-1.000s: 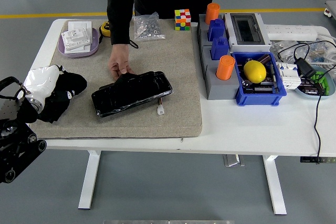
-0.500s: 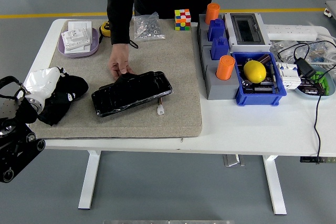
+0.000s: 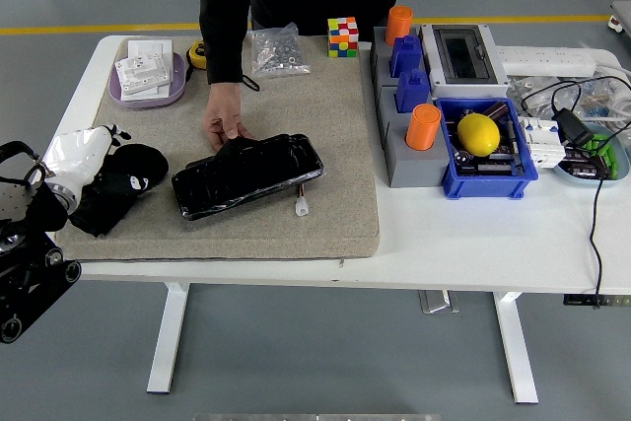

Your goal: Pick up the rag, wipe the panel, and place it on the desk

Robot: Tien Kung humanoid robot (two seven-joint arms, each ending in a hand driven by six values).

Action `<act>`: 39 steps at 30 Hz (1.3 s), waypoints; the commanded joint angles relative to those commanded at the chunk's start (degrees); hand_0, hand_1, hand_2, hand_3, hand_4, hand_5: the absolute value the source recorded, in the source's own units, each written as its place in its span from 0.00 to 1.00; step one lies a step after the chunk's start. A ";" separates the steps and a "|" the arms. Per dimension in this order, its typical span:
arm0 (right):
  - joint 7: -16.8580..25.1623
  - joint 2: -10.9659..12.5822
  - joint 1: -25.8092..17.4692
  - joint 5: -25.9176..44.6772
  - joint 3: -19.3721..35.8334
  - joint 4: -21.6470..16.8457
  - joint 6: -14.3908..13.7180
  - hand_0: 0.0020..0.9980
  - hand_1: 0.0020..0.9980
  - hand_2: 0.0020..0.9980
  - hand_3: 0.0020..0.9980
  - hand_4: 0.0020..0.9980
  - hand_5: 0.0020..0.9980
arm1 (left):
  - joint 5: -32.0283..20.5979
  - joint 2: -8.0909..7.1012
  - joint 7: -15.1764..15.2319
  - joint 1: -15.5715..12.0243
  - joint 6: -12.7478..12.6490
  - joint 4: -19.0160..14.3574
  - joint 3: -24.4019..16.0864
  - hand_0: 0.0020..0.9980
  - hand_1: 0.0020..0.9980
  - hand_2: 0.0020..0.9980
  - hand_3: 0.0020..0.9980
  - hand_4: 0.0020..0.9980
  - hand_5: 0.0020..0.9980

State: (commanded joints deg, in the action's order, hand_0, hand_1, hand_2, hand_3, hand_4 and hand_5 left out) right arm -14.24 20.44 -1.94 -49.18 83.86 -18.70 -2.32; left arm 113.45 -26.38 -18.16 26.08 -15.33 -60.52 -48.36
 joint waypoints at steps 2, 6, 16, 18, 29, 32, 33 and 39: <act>0.00 0.01 -0.05 -0.01 -0.03 0.00 -0.02 0.70 0.46 0.64 0.62 1.00 0.70 | -0.13 -0.34 0.08 -0.11 0.31 0.00 -0.21 0.41 0.67 0.75 0.77 1.00 0.55; -0.05 0.03 -0.15 -0.15 -0.01 0.06 0.06 0.70 0.46 0.64 0.62 1.00 0.70 | -0.58 -1.01 -0.08 -0.40 0.97 -0.39 -0.58 0.41 0.67 0.75 0.77 1.00 0.55; 0.04 -0.06 -0.28 -0.15 -0.18 0.17 0.00 0.69 0.46 0.64 0.62 1.00 0.70 | -1.20 -2.61 -0.77 -2.02 2.19 -6.20 -3.30 0.42 0.67 0.75 0.78 1.00 0.59; 0.04 -0.09 -0.28 -0.14 -0.24 0.18 -0.04 0.69 0.46 0.64 0.62 1.00 0.70 | -1.72 -3.05 -1.00 -2.50 2.49 -8.06 -3.87 0.42 0.67 0.75 0.78 1.00 0.59; 0.09 -0.20 0.00 0.00 -1.15 0.40 -0.08 0.70 0.46 0.64 0.62 1.00 0.70 | -9.70 -3.36 1.30 -4.62 -0.52 -12.03 -9.28 0.41 0.66 0.73 0.76 1.00 0.57; 0.10 -0.24 0.05 -0.01 -1.50 0.44 -0.07 0.70 0.46 0.64 0.62 1.00 0.70 | -11.56 -2.95 2.50 -5.60 -1.35 -12.95 -11.29 0.41 0.64 0.71 0.75 0.93 0.54; 0.10 -0.23 0.07 -0.01 -1.66 0.46 -0.06 0.70 0.46 0.64 0.62 1.00 0.70 | -12.68 -2.76 3.09 -5.99 -1.75 -13.50 -12.04 0.41 0.64 0.71 0.75 0.93 0.54; 0.05 -0.17 0.06 -0.03 -2.01 0.55 -0.04 0.70 0.46 0.64 0.62 1.00 0.70 | -17.25 -2.48 5.28 -6.70 -3.47 -16.64 -13.36 0.41 0.63 0.70 0.74 0.90 0.53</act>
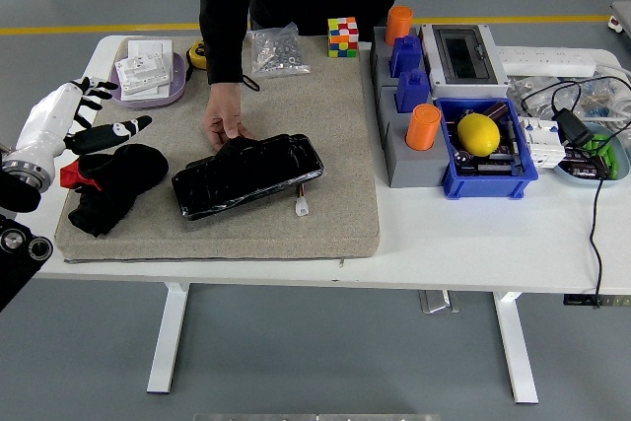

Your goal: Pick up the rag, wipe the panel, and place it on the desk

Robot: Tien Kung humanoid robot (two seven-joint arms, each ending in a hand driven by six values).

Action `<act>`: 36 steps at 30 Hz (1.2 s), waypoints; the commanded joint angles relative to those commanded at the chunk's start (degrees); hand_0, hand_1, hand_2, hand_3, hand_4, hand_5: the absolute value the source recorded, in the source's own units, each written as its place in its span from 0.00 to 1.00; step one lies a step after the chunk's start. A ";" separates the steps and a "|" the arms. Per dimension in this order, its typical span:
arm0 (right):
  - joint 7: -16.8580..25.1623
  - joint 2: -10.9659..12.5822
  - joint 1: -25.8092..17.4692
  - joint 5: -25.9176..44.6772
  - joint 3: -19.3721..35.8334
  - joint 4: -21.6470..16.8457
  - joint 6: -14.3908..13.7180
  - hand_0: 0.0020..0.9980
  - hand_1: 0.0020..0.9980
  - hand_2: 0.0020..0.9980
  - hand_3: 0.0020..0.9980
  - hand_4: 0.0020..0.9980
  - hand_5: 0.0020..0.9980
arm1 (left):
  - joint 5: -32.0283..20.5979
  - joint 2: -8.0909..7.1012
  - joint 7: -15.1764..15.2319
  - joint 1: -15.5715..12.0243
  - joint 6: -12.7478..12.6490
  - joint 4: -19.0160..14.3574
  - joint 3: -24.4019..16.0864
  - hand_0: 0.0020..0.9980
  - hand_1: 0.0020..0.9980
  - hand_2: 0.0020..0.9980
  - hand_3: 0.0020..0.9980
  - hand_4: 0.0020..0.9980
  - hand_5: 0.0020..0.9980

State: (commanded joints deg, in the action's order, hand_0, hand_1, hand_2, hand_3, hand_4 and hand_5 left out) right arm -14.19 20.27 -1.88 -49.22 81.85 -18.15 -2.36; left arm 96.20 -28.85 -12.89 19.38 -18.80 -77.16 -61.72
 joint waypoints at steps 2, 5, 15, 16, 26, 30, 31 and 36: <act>-0.02 0.04 -0.02 -0.16 -0.06 -0.09 -0.03 0.70 0.46 0.64 0.62 1.00 0.70 | -1.44 0.03 0.36 -0.10 -0.11 -0.86 -0.15 0.41 0.63 0.70 0.74 0.90 0.53; 0.05 -0.04 -0.01 -0.30 0.07 -0.12 -0.07 0.69 0.46 0.64 0.62 1.00 0.70 | -3.40 0.03 0.83 -0.08 -0.48 -2.54 -0.33 0.40 0.63 0.70 0.72 0.88 0.51; 0.29 -1.10 -0.26 -0.47 0.85 0.64 0.76 0.69 0.46 0.64 0.62 1.00 0.70 | -5.06 -0.12 0.92 1.89 -0.64 -4.42 -0.82 0.40 0.63 0.70 0.72 0.88 0.51; 0.27 -1.16 -0.29 -0.53 0.86 0.67 0.85 0.69 0.46 0.64 0.62 1.00 0.70 | -5.02 -0.13 0.83 1.96 -0.54 -4.51 -0.94 0.41 0.63 0.70 0.72 0.88 0.50; 0.22 -1.67 -0.61 -0.51 0.50 1.37 1.71 0.69 0.46 0.65 0.62 1.00 0.70 | -6.27 2.04 1.01 2.95 -0.60 -4.29 -3.23 0.40 0.62 0.70 0.71 0.88 0.50; 0.20 -1.83 -0.59 -0.49 0.27 1.55 1.88 0.69 0.46 0.64 0.62 1.00 0.70 | -6.39 2.66 1.04 3.18 -0.63 -4.47 -4.12 0.40 0.62 0.70 0.71 0.88 0.50; 0.19 -1.85 -0.62 -0.53 0.28 1.52 1.88 0.69 0.46 0.64 0.62 1.00 0.70 | -6.35 2.71 1.03 3.21 -0.66 -4.47 -4.23 0.40 0.62 0.70 0.71 0.88 0.50; 0.16 -1.87 -0.73 -0.47 0.31 1.47 1.84 0.69 0.46 0.64 0.62 1.00 0.70 | -6.54 3.10 0.92 3.04 -0.56 -4.42 -4.92 0.40 0.62 0.70 0.71 0.88 0.50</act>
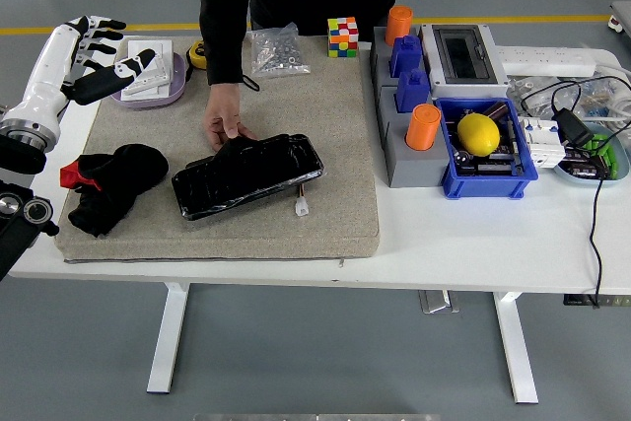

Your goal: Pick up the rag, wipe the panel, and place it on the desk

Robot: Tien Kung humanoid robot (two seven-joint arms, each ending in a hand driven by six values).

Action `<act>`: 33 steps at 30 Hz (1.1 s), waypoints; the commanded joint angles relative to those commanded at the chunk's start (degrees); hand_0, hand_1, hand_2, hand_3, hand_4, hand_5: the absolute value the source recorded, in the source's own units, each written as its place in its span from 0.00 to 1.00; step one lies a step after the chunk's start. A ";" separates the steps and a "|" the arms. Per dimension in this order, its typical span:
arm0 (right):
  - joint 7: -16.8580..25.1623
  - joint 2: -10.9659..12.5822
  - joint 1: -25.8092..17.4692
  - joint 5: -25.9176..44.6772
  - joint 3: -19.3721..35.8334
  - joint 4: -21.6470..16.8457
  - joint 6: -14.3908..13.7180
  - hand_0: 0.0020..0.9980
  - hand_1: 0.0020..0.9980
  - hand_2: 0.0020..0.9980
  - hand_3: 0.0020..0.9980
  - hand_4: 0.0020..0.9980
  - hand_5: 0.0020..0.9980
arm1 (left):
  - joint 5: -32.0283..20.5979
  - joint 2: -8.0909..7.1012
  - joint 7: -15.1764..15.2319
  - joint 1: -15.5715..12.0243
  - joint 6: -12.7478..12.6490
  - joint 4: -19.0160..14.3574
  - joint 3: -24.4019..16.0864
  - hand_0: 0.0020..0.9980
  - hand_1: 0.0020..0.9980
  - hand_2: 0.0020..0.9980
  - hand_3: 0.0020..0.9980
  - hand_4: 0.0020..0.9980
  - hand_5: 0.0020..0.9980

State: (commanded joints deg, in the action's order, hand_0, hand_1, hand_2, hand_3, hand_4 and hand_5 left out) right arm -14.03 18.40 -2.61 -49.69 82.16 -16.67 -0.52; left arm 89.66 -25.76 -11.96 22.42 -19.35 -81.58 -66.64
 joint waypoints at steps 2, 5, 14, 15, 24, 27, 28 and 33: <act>0.01 -0.03 -0.04 0.09 -0.03 0.03 -0.05 0.69 0.46 0.64 0.62 1.00 0.70 | -0.13 0.24 0.04 -0.17 -0.02 -0.19 -0.21 0.40 0.62 0.70 0.71 0.88 0.50; 0.05 -0.07 -0.01 0.15 -0.20 0.10 -0.06 0.69 0.46 0.64 0.62 1.00 0.70 | -0.54 0.38 0.15 -0.21 -0.09 -0.29 -0.13 0.40 0.62 0.70 0.71 0.88 0.49; 0.13 0.06 -0.06 0.51 -0.75 -0.24 -0.24 0.69 0.46 0.64 0.62 1.00 0.70 | -7.49 0.90 1.47 -0.87 -0.98 0.64 0.67 0.40 0.62 0.70 0.70 0.88 0.49; 0.10 0.06 -0.09 0.49 -0.75 -0.23 -0.20 0.69 0.46 0.64 0.62 1.00 0.70 | -8.91 0.96 1.71 -0.94 -1.13 0.68 0.89 0.40 0.62 0.70 0.70 0.88 0.49; -0.01 0.09 -0.20 0.49 -0.69 -0.23 -0.09 0.69 0.46 0.64 0.62 1.00 0.70 | -22.78 1.36 7.09 -1.44 -2.03 0.59 1.52 0.42 0.62 0.69 0.68 0.88 0.48; 0.00 0.07 -0.30 0.52 -0.70 -0.31 -0.09 0.69 0.46 0.64 0.62 1.00 0.70 | -28.48 1.40 9.42 -1.57 -1.72 0.49 1.67 0.42 0.62 0.69 0.68 0.88 0.48; 0.00 0.07 -0.33 0.53 -0.78 -0.35 -0.07 0.69 0.46 0.64 0.62 1.00 0.70 | -30.43 1.48 10.61 -1.66 -1.69 0.61 1.73 0.43 0.62 0.68 0.64 0.87 0.47; 0.04 0.01 -0.33 0.49 -0.71 -0.40 -0.12 0.69 0.46 0.64 0.62 1.00 0.70 | -38.21 1.86 13.78 -2.14 -0.84 1.41 1.93 0.43 0.62 0.68 0.64 0.87 0.47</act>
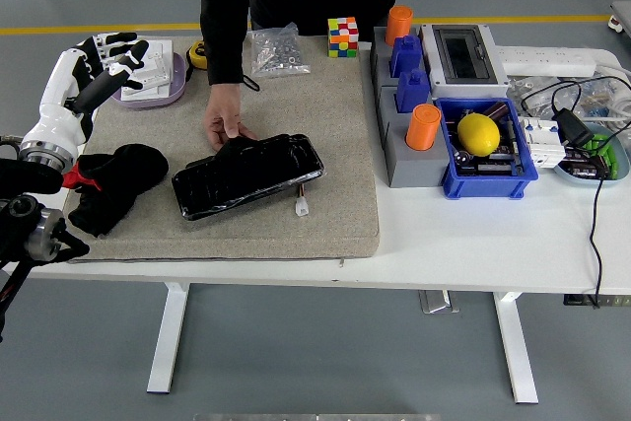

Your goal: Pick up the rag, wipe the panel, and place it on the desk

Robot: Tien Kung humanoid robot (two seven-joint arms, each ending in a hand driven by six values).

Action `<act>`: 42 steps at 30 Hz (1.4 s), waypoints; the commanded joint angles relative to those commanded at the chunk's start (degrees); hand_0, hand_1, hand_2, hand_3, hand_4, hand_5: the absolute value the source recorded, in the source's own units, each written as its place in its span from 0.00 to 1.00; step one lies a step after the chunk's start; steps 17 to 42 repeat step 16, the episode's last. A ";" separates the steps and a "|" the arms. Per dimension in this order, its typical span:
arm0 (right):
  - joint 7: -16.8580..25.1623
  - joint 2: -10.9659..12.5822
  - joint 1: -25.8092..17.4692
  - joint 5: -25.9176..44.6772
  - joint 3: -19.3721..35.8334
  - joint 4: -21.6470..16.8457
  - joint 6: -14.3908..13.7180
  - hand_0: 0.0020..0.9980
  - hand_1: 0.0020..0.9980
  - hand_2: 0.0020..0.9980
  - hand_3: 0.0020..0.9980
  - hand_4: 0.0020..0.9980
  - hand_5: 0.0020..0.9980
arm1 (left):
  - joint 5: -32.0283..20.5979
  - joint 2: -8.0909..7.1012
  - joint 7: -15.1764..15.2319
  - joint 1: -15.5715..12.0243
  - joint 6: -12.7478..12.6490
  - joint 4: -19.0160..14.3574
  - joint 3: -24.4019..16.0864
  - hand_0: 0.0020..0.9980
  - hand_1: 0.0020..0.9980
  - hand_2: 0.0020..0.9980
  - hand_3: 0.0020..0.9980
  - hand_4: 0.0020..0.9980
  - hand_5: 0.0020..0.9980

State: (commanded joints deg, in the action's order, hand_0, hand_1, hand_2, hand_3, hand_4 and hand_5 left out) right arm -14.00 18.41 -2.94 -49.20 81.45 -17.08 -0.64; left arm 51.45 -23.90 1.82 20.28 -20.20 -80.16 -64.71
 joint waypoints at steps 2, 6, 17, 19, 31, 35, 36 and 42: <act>-0.03 0.01 -0.02 0.00 -0.01 -0.05 0.01 0.70 0.46 0.64 0.62 1.00 0.70 | -2.52 0.12 0.95 -0.16 0.43 0.38 0.13 0.43 0.62 0.65 0.64 0.88 0.47; -0.09 0.07 -0.04 -0.13 0.00 -0.24 -0.09 0.70 0.46 0.64 0.62 1.00 0.70 | -6.17 0.27 2.12 -0.39 1.51 0.66 0.07 0.43 0.62 0.65 0.64 0.88 0.47; -0.04 -0.11 -0.45 -0.72 -0.60 -0.91 -0.39 0.70 0.46 0.64 0.62 1.00 0.70 | -11.03 1.43 3.58 -1.63 3.89 0.42 -0.51 0.43 0.62 0.63 0.61 0.87 0.45; -0.04 -0.11 -0.45 -0.72 -0.60 -0.91 -0.39 0.70 0.46 0.64 0.62 1.00 0.70 | -11.03 1.43 3.58 -1.63 3.89 0.42 -0.51 0.43 0.62 0.63 0.61 0.87 0.45; -0.04 -0.11 -0.45 -0.72 -0.60 -0.91 -0.39 0.70 0.46 0.64 0.62 1.00 0.70 | -11.03 1.43 3.58 -1.63 3.89 0.42 -0.51 0.43 0.62 0.63 0.61 0.87 0.45; -0.04 -0.11 -0.45 -0.72 -0.60 -0.91 -0.39 0.70 0.46 0.64 0.62 1.00 0.70 | -11.03 1.43 3.58 -1.63 3.89 0.42 -0.51 0.43 0.62 0.63 0.61 0.87 0.45; -0.04 -0.11 -0.45 -0.72 -0.60 -0.91 -0.39 0.70 0.46 0.64 0.62 1.00 0.70 | -11.03 1.43 3.58 -1.63 3.89 0.42 -0.51 0.43 0.62 0.63 0.61 0.87 0.45; -0.04 -0.11 -0.45 -0.72 -0.60 -0.91 -0.39 0.70 0.46 0.64 0.62 1.00 0.70 | -11.03 1.43 3.58 -1.63 3.89 0.42 -0.51 0.43 0.62 0.63 0.61 0.87 0.45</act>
